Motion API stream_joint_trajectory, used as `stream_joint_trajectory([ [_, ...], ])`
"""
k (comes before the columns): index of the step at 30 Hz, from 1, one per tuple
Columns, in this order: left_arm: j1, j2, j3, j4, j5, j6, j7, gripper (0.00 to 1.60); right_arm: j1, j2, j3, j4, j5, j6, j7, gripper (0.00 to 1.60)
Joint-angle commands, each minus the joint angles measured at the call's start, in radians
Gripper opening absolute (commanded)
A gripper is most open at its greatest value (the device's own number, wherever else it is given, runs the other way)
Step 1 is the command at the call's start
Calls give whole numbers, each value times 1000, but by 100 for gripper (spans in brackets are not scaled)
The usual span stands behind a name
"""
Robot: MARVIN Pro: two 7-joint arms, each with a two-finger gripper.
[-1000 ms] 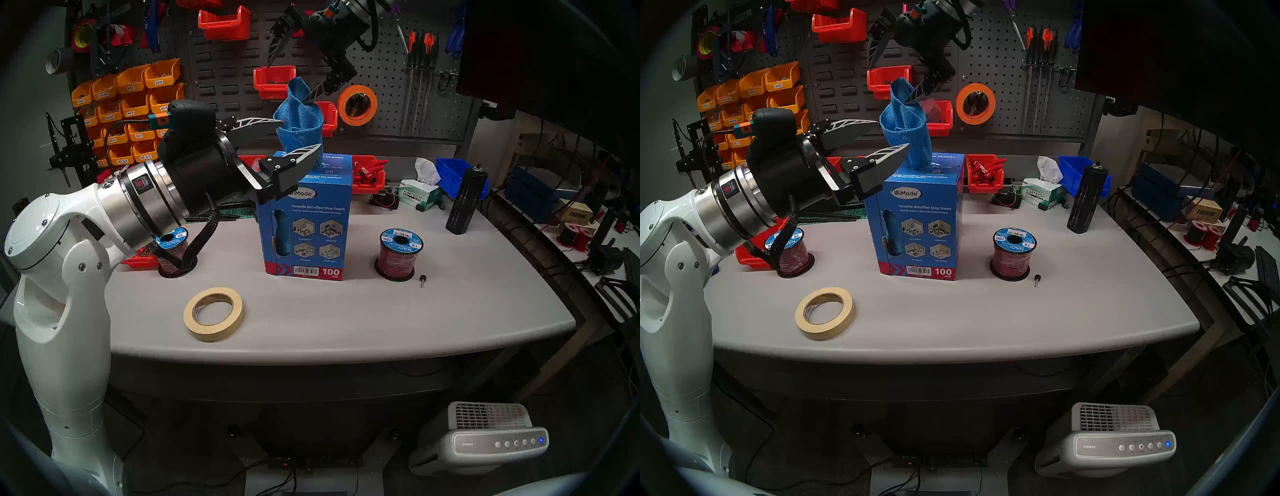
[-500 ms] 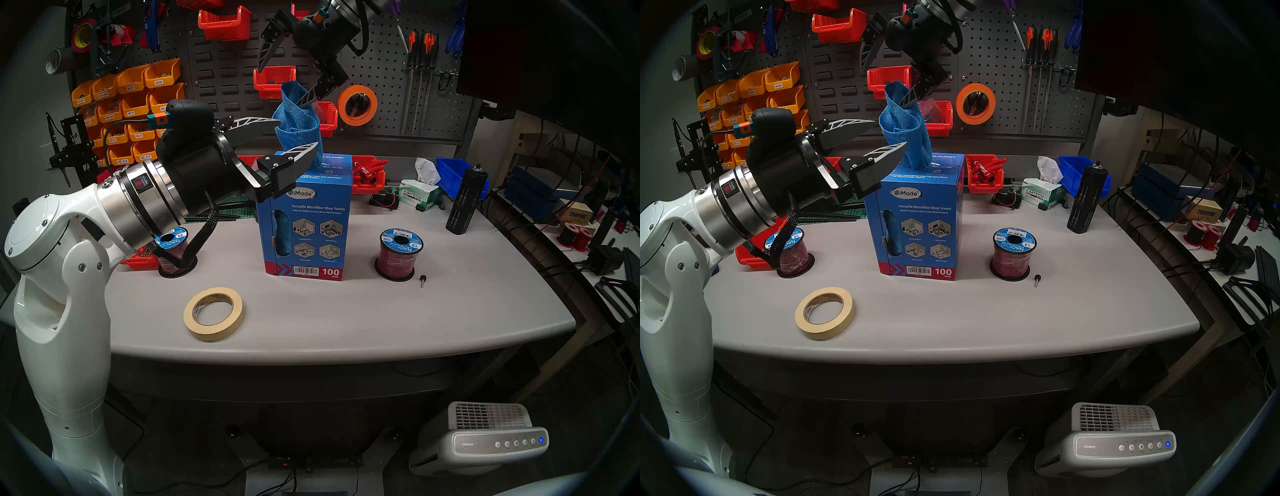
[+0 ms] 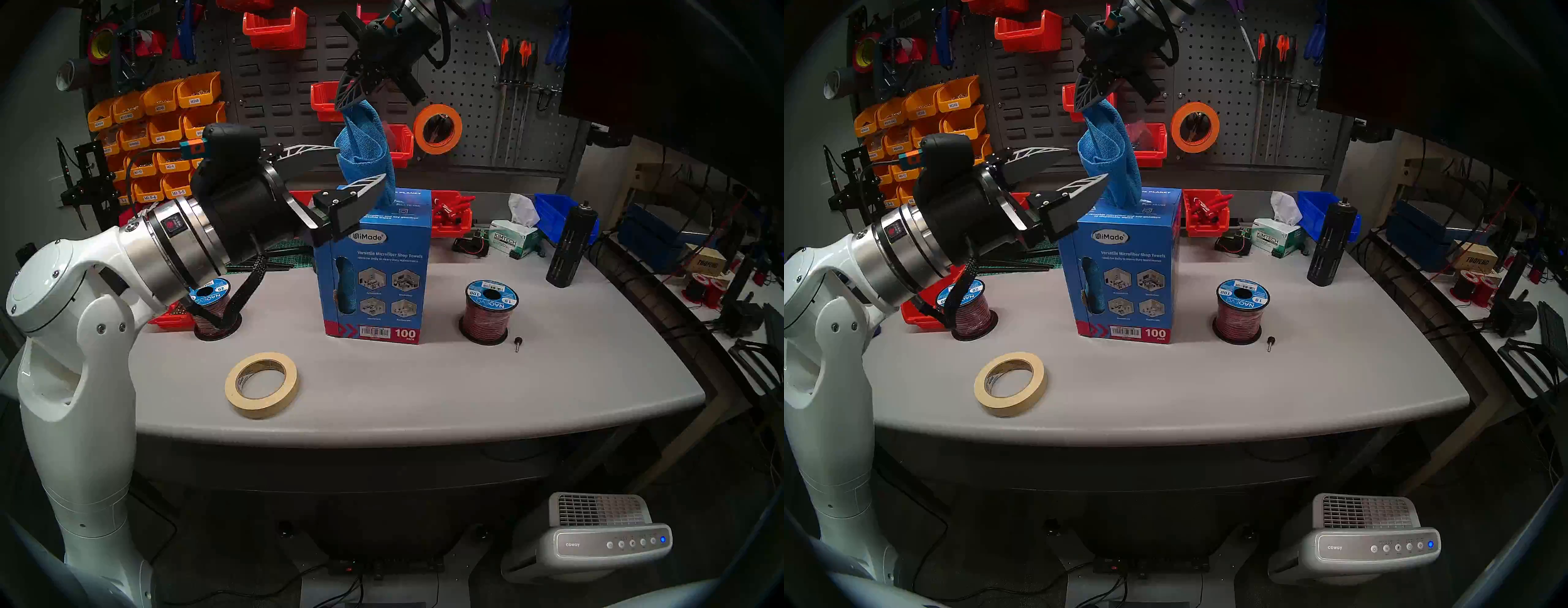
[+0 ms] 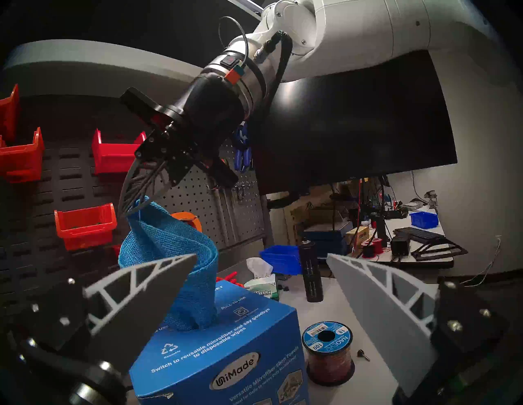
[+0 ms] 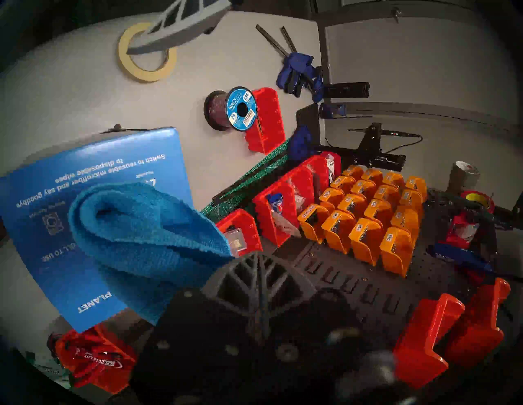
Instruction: Take out a shop towel
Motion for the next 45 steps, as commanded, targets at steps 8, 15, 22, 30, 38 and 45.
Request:
stream_joint_trajectory([
  [8, -12, 0, -4, -10, 3, -12, 7, 160, 13, 15, -6, 43, 7, 7, 50, 141],
  [15, -11, -1, -1, -10, 3, -12, 12, 160, 19, 12, -5, 52, 9, 9, 53, 160],
  [22, -10, -2, 0, -10, 4, -12, 16, 160, 25, 7, -2, 60, 12, 13, 56, 160],
  [30, -9, -3, 0, -11, 4, -13, 20, 160, 33, 9, -1, 70, 16, 17, 60, 160],
  [38, -8, -4, 4, -11, 4, -13, 24, 160, 41, 10, 0, 79, 20, 21, 67, 160],
  [45, -10, -4, 6, -13, 4, -13, 27, 160, 49, 15, -1, 86, 23, 25, 72, 160],
])
